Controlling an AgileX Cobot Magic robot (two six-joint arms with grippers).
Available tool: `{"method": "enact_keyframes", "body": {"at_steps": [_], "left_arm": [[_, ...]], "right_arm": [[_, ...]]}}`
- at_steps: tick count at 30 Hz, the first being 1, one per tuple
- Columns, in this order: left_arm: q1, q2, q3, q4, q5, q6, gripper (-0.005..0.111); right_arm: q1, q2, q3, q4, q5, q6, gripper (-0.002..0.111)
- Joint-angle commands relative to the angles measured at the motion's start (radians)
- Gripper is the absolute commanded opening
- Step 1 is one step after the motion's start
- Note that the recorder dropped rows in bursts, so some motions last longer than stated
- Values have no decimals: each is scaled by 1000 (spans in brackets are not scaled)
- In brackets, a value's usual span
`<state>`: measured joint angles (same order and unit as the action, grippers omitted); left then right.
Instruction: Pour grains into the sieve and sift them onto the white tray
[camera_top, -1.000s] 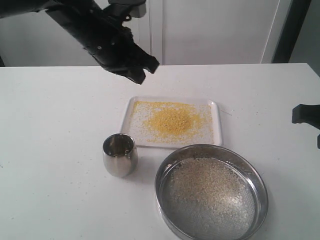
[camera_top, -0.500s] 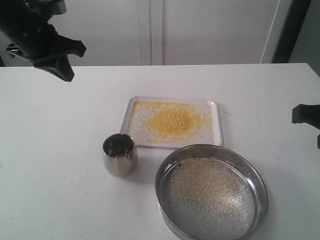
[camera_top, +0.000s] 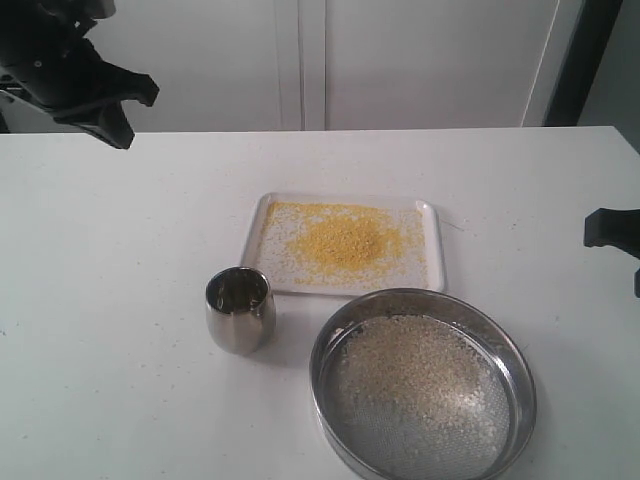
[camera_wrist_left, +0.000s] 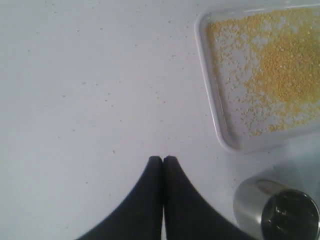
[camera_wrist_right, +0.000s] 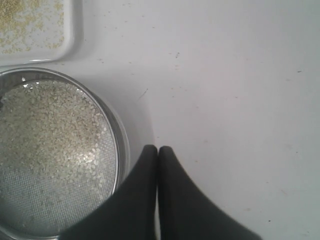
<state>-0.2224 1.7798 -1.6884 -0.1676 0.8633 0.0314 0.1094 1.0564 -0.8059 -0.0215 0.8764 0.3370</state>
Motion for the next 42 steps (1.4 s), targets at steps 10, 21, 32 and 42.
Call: {"method": "enact_keyframes", "body": {"at_steps": [10,21,32,42], "left_arm": [[1,-12,1,-2,-81,21,0],[1,-69,3,33,-40,21,0],[1,-170,66,114,5,21,0],[1,-303,329,117,-140,21,0]], "right_arm": [[-11,-7,4,-5,-11,1,0],[-11,-7,4,-5,-11,19,0],[-11,-7,4,-5,-11,19,0],[-11,-7,4,-5,-11,19,0]]}}
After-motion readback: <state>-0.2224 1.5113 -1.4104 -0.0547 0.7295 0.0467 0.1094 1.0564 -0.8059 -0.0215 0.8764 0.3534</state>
